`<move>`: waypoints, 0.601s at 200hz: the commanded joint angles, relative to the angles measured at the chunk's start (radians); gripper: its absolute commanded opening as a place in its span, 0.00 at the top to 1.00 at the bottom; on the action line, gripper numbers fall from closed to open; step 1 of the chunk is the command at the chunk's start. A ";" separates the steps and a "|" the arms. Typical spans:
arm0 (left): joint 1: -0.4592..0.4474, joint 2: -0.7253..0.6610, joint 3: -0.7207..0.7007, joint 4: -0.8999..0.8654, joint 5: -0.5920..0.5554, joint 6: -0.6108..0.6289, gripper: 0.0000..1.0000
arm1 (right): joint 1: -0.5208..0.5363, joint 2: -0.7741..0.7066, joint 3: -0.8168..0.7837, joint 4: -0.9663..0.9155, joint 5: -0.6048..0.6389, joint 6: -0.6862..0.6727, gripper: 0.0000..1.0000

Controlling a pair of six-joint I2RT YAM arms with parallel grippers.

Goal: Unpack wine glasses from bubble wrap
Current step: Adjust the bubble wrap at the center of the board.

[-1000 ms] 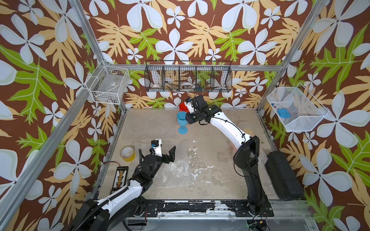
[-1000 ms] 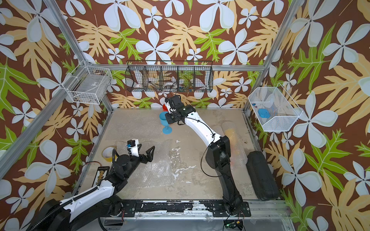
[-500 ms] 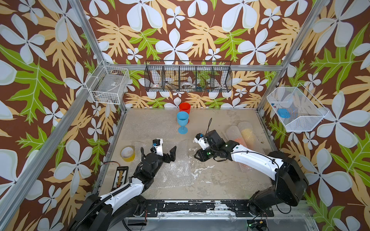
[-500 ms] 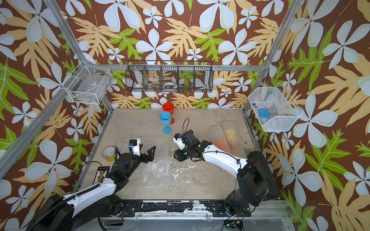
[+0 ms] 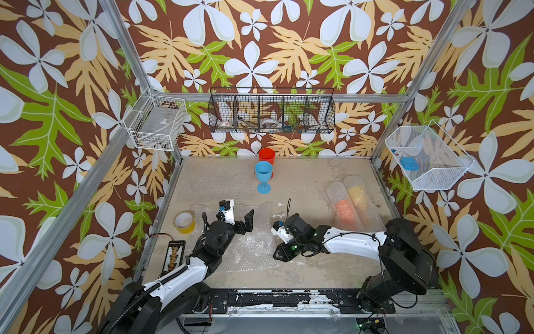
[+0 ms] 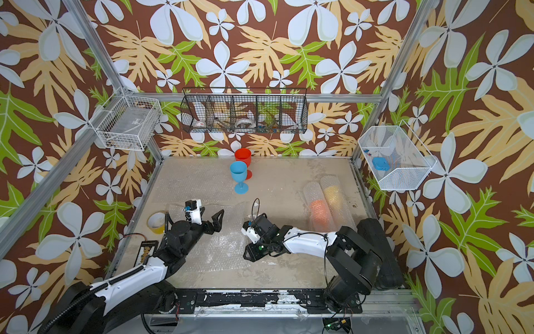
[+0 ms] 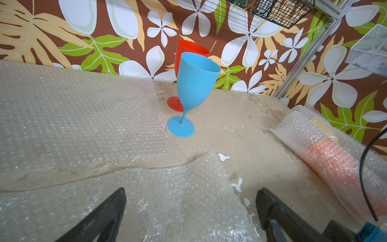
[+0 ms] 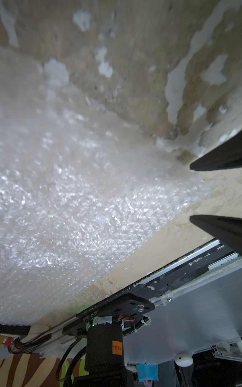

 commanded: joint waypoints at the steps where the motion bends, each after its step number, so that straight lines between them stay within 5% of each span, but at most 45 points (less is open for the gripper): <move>1: 0.004 -0.008 0.007 -0.010 -0.010 -0.004 0.02 | 0.035 0.030 0.020 0.067 -0.015 0.037 0.63; 47: 0.003 -0.017 0.005 -0.013 -0.011 -0.004 0.02 | 0.133 0.104 0.070 0.077 -0.037 0.062 0.64; 120: 0.003 -0.009 0.006 -0.013 -0.011 -0.012 0.02 | 0.143 0.140 0.070 0.045 0.040 0.031 0.64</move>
